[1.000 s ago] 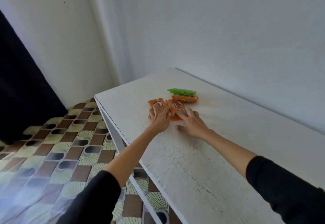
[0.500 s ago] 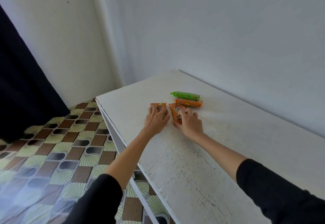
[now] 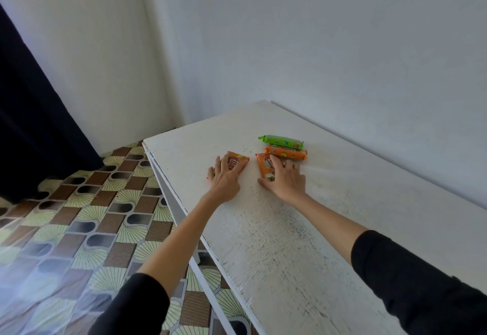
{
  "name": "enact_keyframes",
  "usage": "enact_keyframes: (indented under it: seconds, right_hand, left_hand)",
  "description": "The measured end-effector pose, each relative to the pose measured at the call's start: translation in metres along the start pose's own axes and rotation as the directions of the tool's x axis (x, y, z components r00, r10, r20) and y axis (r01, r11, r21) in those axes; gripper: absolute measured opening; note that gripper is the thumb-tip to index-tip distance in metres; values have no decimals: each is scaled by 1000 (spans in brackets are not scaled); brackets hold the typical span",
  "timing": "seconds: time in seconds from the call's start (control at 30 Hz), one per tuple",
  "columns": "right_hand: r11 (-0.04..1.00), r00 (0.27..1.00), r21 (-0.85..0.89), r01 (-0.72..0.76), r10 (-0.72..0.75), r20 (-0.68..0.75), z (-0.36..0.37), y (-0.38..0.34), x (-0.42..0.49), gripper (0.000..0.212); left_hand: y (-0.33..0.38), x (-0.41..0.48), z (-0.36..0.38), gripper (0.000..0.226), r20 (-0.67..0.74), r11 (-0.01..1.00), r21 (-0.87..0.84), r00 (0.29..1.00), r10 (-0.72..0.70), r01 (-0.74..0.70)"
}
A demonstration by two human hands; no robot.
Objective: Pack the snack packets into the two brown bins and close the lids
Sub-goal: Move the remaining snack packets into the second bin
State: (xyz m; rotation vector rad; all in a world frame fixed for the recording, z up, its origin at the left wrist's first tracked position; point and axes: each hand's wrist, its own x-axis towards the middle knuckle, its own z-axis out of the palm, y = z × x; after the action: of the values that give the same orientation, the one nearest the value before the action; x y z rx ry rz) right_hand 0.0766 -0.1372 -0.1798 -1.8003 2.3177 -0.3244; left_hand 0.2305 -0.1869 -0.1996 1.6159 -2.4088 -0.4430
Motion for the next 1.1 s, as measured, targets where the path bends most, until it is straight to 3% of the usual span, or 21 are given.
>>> enact_keyframes:
  seconds: [0.1,0.2,0.3,0.37,0.5,0.7,0.9,1.1]
  right_hand:
    - [994,994,-79,79,-73,76,-7,4,4,74]
    - [963,961,-189,193,-146,236,-28,16,7,89]
    - [903,914,-341,262,-118,388,-44,18,16,99]
    - [914,905,-325,242,-92,415,-43,11,18,93]
    - [936,949,-249,249,-184,256,-20,7,10,60]
    - [975,971,-134,178,-152,185,-22,19,0,54]
    - [988,984,67,141,-147,100,-63,40,-19,53]
    - [997,997,17,78,-78,-17,-132,84,-50,50]
  left_hand:
    - [-2,1,-8,64,56,999,37,998,-13,11]
    - [-4,1,-15,62,90,997,72,996,11,-18]
    - [-9,5,-21,54,39,999,46,999,-9,7]
    - [-10,7,-23,56,7,996,74,999,-49,48]
    - [-6,10,-25,51,-65,993,54,993,-98,102]
    - [0,4,-26,50,-123,989,-54,982,-143,137]
    - [13,-9,-35,49,-147,983,-176,986,-80,53]
    - [84,-17,-62,50,-189,967,-195,974,126,-163]
